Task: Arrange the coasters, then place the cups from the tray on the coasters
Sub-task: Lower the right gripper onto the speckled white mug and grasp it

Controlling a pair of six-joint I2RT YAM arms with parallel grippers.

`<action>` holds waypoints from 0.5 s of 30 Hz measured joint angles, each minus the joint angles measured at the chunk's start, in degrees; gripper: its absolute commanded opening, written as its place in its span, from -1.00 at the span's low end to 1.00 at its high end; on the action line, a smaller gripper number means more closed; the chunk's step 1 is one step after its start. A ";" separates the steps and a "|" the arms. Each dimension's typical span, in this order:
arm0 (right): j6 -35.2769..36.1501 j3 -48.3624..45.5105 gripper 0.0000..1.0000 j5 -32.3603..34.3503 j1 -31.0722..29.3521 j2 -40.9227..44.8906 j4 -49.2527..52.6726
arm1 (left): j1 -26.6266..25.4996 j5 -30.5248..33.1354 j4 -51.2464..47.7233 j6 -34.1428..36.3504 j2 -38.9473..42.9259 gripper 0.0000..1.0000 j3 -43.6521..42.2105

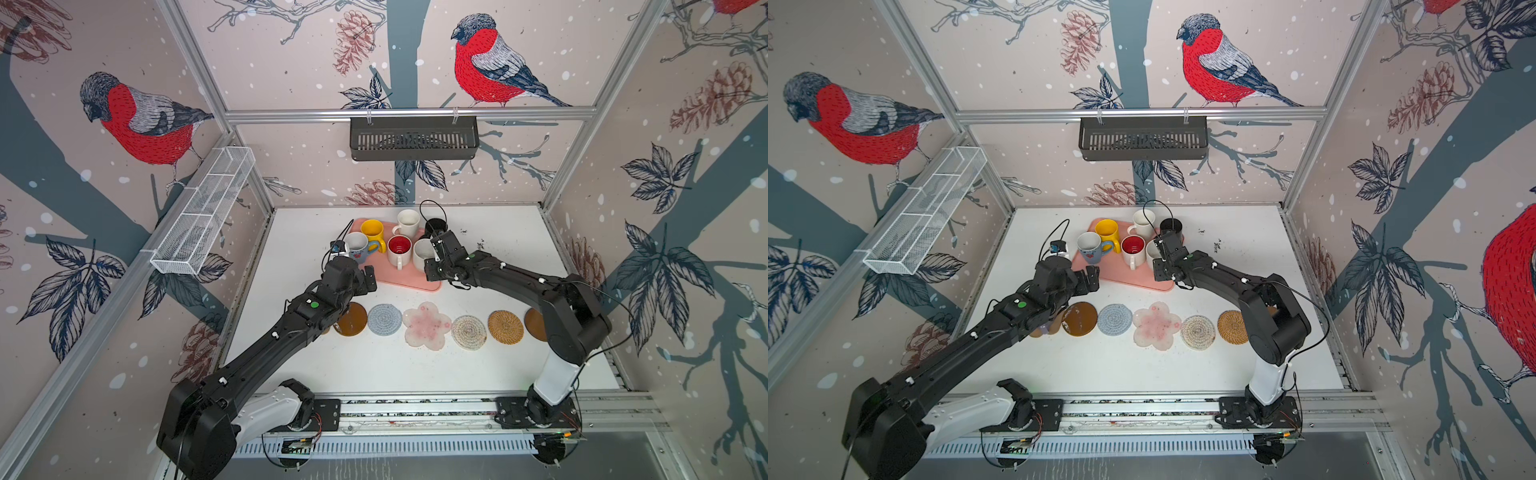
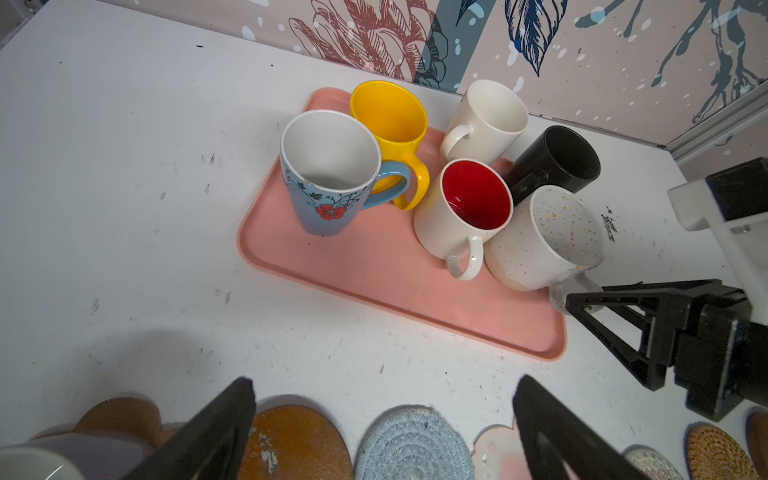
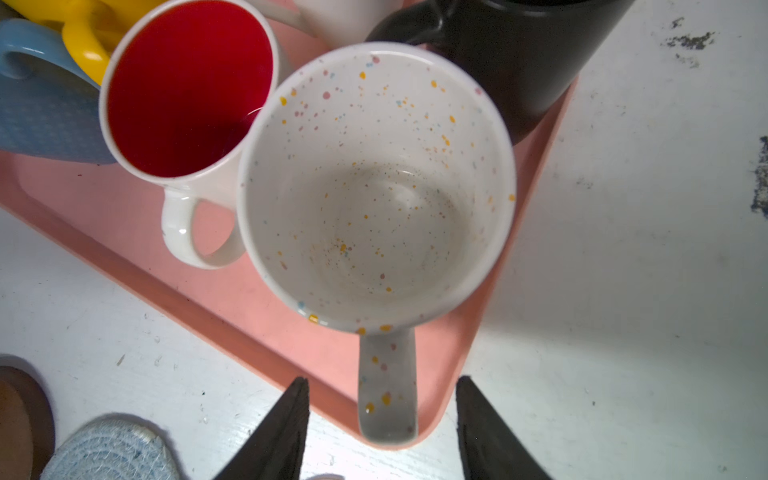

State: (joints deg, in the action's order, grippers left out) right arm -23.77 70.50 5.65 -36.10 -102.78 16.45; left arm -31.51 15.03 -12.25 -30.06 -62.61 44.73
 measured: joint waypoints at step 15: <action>1.40 3.96 -0.31 1.20 0.17 -5.35 1.51 | 0.00 0.13 0.17 0.07 0.42 0.94 -0.37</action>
State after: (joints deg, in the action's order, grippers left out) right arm -22.37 74.46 6.85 -35.92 -108.14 17.96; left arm -31.51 15.16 -12.08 -30.00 -62.19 44.36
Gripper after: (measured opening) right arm 0.346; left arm 0.971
